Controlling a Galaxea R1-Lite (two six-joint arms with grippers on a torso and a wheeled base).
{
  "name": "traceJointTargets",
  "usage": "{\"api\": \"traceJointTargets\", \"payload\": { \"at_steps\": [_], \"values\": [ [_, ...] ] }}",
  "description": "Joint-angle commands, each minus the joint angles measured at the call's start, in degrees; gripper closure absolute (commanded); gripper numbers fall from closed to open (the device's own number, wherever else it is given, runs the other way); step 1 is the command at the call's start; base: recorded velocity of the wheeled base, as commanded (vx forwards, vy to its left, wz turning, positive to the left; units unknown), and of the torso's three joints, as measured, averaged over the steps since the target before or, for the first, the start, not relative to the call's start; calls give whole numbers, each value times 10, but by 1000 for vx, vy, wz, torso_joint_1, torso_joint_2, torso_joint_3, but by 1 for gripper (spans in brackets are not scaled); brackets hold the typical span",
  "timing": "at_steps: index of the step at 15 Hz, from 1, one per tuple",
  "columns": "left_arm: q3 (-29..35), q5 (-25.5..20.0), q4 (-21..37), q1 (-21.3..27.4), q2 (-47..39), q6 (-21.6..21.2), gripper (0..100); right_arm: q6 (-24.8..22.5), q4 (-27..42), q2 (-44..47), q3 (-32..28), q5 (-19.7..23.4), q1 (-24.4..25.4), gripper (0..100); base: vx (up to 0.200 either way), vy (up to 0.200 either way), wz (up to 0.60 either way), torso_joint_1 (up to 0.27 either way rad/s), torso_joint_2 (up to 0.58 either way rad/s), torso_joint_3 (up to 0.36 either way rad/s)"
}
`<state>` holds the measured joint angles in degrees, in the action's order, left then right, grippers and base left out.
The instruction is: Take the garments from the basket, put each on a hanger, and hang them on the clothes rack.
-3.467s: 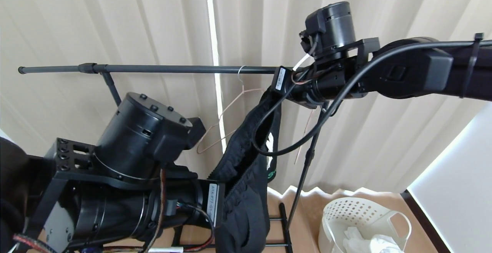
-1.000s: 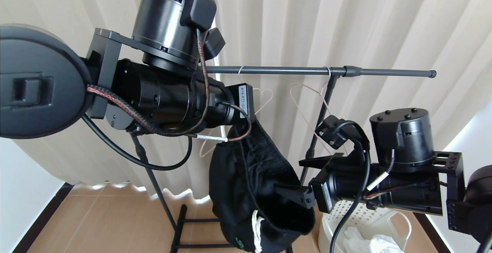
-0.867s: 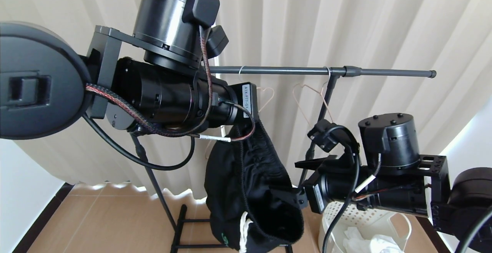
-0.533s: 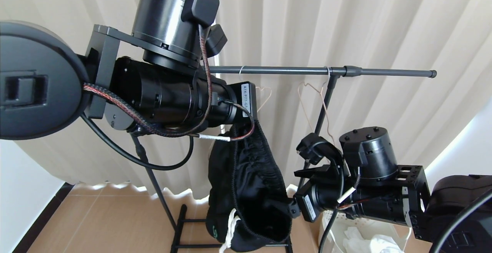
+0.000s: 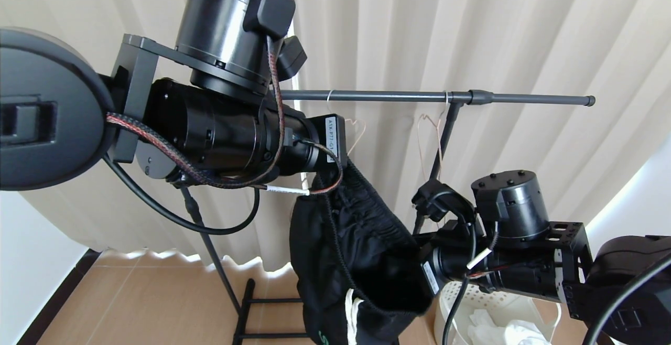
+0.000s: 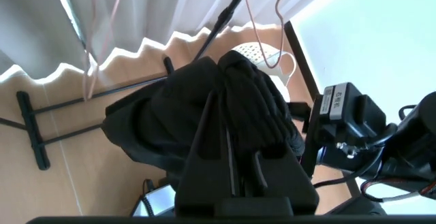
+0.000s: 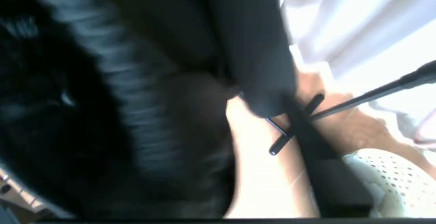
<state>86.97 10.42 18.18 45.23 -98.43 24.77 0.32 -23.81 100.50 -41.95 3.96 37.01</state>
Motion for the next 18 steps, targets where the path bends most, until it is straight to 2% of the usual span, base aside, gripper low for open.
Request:
{"api": "traceJointTargets", "payload": {
  "at_steps": [1, 6, 11, 14, 15, 18],
  "values": [
    [-2, 0, 0, -4, 1, 0, 100, -5, 0, -20, -3, 1, -34, 100, 0, 0, 0, 0, 0, 0],
    [-35, -1, 16, -12, -4, -1, 100, -21, 3, -78, -19, 2, -110, 100, 0, 0, 0, 0, 0, 0],
    [-109, -1, 17, 1, -29, -2, 100, -22, 9, -109, -28, 2, -120, 100, 0, 0, 0, 0, 0, 0],
    [-128, -1, 14, 4, -37, -2, 100, -21, 9, -116, -29, 1, -121, 100, 0, 0, 0, 0, 0, 0],
    [-130, -1, 14, 5, -39, -2, 0, -21, 9, -116, -29, 1, -122, 100, 0, 0, 0, 0, 0, 0],
    [-130, -1, 15, 6, -38, -3, 0, -22, 9, -117, -30, 1, -127, 100, 0, 0, 0, 0, 0, 0]
  ]
}}
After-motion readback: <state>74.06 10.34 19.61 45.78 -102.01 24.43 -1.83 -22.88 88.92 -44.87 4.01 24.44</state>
